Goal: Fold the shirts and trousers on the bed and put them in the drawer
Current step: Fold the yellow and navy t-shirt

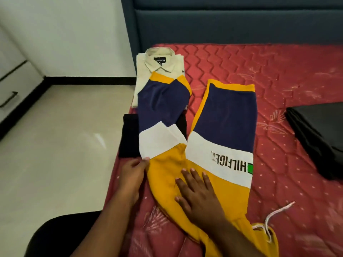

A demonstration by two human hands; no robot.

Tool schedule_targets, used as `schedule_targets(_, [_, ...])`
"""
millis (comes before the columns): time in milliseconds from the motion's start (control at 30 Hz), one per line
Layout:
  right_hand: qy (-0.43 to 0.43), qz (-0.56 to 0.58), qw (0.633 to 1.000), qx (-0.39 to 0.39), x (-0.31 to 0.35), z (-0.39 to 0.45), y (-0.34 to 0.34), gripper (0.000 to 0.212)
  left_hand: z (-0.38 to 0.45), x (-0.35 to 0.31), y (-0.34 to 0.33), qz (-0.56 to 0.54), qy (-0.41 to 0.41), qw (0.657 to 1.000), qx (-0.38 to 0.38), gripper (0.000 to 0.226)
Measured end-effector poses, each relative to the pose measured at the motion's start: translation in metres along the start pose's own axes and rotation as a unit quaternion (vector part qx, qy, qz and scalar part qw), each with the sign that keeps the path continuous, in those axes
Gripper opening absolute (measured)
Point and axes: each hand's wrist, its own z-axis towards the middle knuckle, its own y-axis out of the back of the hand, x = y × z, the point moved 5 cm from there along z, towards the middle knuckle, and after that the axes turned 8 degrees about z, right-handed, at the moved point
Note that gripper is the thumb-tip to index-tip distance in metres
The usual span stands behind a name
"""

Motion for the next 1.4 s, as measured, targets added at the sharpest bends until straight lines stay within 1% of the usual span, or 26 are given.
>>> schedule_targets(67, [-0.016, -0.008, 1.000, 0.000, -0.005, 0.000, 0.001, 0.061, -0.003, -0.008, -0.004, 0.017, 0.052, 0.997, 0.058, 0.025])
schedule_targets(133, [-0.029, -0.008, 0.999, 0.024, -0.010, -0.004, -0.002, 0.063, -0.009, -0.009, -0.012, 0.043, 0.109, 0.986, 0.121, 0.026])
schedule_targets(167, [-0.029, -0.003, 0.999, 0.033, -0.010, -0.007, -0.002, 0.065, -0.016, -0.011, -0.013, 0.042, 0.123, 0.980, 0.148, 0.027])
schedule_targets(200, [-0.031, 0.012, 0.998, 0.045, -0.013, -0.007, -0.004, 0.068, -0.015, -0.010, -0.017, 0.012, 0.130, 0.977, 0.168, 0.027])
schedule_targets(267, [-0.024, 0.038, 0.999, 0.030, -0.015, -0.008, -0.003, 0.074, -0.019, -0.015, -0.022, -0.126, 0.132, 0.961, 0.206, 0.026])
schedule_targets(333, [-0.019, 0.045, 0.999, 0.011, -0.017, -0.007, -0.004, 0.075, -0.024, -0.014, -0.032, -0.283, 0.144, 0.917, 0.241, 0.032])
schedule_targets(367, [-0.019, 0.043, 0.999, 0.010, -0.017, -0.007, -0.004, 0.073, -0.026, -0.012, -0.036, -0.339, 0.152, 0.894, 0.249, 0.037])
schedule_targets(433, [-0.015, 0.038, 0.999, 0.011, -0.018, -0.008, -0.008, 0.069, -0.025, -0.005, -0.041, -0.389, 0.167, 0.872, 0.247, 0.042])
schedule_targets(533, [-0.011, 0.039, 0.999, 0.001, -0.019, -0.009, -0.009, 0.062, -0.013, -0.005, -0.035, -0.379, 0.191, 0.872, 0.244, 0.046])
schedule_targets(600, [-0.011, 0.035, 0.999, -0.012, -0.019, -0.009, -0.010, 0.062, 0.000, -0.007, -0.026, -0.362, 0.211, 0.877, 0.235, 0.045])
schedule_targets(667, [-0.011, 0.036, 0.999, -0.020, -0.020, -0.010, -0.011, 0.062, 0.011, -0.009, -0.020, -0.370, 0.222, 0.873, 0.228, 0.046])
schedule_targets(767, [-0.006, 0.042, 0.999, -0.025, -0.019, -0.011, -0.011, 0.063, 0.013, -0.012, -0.023, -0.368, 0.216, 0.854, 0.297, 0.055])
schedule_targets(833, [-0.004, 0.044, 0.999, -0.025, -0.019, -0.011, -0.012, 0.063, 0.014, -0.013, -0.029, -0.348, 0.183, 0.859, 0.327, 0.061])
schedule_targets(867, [-0.001, 0.045, 0.999, -0.028, -0.019, -0.011, -0.013, 0.064, 0.014, -0.016, -0.031, -0.351, 0.151, 0.864, 0.328, 0.063])
schedule_targets(933, [0.001, 0.046, 0.998, -0.036, -0.020, -0.011, -0.012, 0.063, 0.017, -0.023, -0.032, -0.397, 0.083, 0.863, 0.300, 0.080])
schedule_targets(1000, [0.005, 0.051, 0.998, -0.038, -0.020, -0.010, -0.013, 0.063, 0.020, -0.029, -0.035, -0.444, 0.050, 0.855, 0.264, 0.097])
schedule_targets(1033, [0.004, 0.049, 0.998, -0.041, -0.020, -0.011, -0.012, 0.063, 0.020, -0.030, -0.036, -0.458, 0.043, 0.856, 0.236, 0.100])
schedule_targets(1067, [0.008, 0.051, 0.998, -0.046, -0.021, -0.012, -0.013, 0.063, 0.020, -0.033, -0.036, -0.471, 0.030, 0.860, 0.197, 0.095])
schedule_targets(1133, [0.004, 0.065, 0.997, -0.050, -0.021, -0.013, -0.013, 0.063, 0.019, -0.043, -0.030, -0.509, -0.001, 0.853, 0.112, 0.078])
schedule_targets(1200, [0.011, 0.073, 0.995, -0.063, -0.020, -0.011, -0.012, 0.062, 0.009, -0.065, -0.022, -0.507, -0.068, 0.857, 0.058, 0.088])
schedule_targets(1233, [0.012, 0.076, 0.995, -0.069, -0.018, -0.011, -0.010, 0.061, 0.002, -0.080, -0.019, -0.470, -0.124, 0.874, 0.026, 0.095])
schedule_targets(1267, [0.022, 0.089, 0.993, -0.079, -0.017, -0.012, -0.008, 0.060, -0.010, -0.098, -0.017, -0.404, -0.206, 0.891, -0.016, 0.098])
schedule_targets(1300, [0.027, 0.126, 0.988, -0.086, -0.015, -0.012, -0.001, 0.058, -0.026, -0.119, -0.021, -0.300, -0.289, 0.908, -0.048, 0.098])
schedule_targets(1333, [0.026, 0.186, 0.977, -0.105, -0.019, -0.014, 0.004, 0.056, -0.042, -0.142, -0.038, -0.192, -0.380, 0.903, -0.051, 0.097])
schedule_targets(1367, [-0.006, 0.269, 0.956, -0.113, -0.023, -0.015, 0.008, 0.055, -0.055, -0.165, -0.065, -0.065, -0.444, 0.892, -0.044, 0.096])
schedule_targets(1400, [-0.035, 0.376, 0.920, -0.109, -0.031, -0.014, 0.006, 0.056, -0.059, -0.186, -0.101, 0.060, -0.482, 0.874, -0.021, 0.095])
